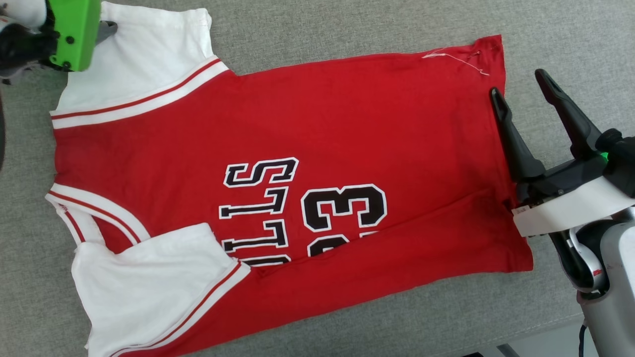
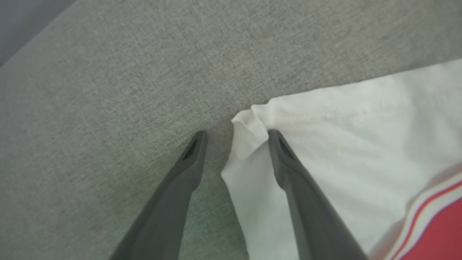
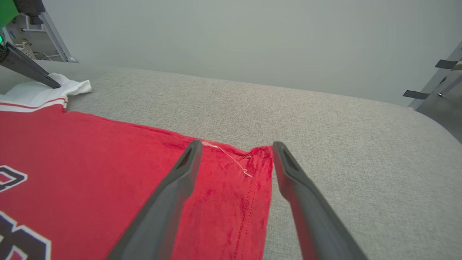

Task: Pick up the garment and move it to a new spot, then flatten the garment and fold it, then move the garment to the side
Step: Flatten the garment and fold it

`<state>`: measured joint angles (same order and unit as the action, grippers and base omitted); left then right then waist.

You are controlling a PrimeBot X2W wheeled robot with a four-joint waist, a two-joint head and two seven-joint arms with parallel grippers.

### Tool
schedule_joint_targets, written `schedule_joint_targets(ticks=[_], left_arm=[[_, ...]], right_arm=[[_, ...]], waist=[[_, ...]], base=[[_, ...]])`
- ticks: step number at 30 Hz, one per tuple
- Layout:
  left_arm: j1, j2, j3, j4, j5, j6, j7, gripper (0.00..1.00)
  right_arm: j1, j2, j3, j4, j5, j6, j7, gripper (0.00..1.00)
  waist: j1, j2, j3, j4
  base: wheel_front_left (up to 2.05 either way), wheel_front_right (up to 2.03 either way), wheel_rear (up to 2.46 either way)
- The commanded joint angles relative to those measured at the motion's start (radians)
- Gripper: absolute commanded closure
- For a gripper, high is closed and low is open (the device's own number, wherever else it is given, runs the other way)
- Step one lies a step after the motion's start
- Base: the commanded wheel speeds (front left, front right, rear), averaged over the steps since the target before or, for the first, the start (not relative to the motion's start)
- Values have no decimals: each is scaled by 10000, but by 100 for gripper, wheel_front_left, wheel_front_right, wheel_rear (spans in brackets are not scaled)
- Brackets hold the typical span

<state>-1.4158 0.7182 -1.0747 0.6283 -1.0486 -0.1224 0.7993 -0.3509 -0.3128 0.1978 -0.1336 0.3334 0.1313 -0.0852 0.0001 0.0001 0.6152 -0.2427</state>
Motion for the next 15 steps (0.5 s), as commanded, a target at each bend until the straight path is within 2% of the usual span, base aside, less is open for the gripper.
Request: schedule_joint_targets(ticks=[1,6,9,15], left_arm=[[670,-143,-431,116,-16,-52,0,100],[577,-109,-706,-153,368,-76,-903,100],[529,-116,-753,-449,427,-78,-1628,100],[592,-144,-1054,-1250,575,-80,-2890,100]], right_arm=[[-191,-67,-56,16,53,-6,-62,0],[-567,-551,-410,-97,-31,-6,118,0],[-1007,-1030,-557,-157,89,-6,633,0],[-2147,-2971,328,204,1326,-6,3261,0]], waist=[[-1,-1,-135,109],[-1,-1,-626,358],[-1,-1,-964,521],[-1,-1,-1411,987]], base=[[0,0,0],[0,0,0],[0,0,0],[0,0,0]])
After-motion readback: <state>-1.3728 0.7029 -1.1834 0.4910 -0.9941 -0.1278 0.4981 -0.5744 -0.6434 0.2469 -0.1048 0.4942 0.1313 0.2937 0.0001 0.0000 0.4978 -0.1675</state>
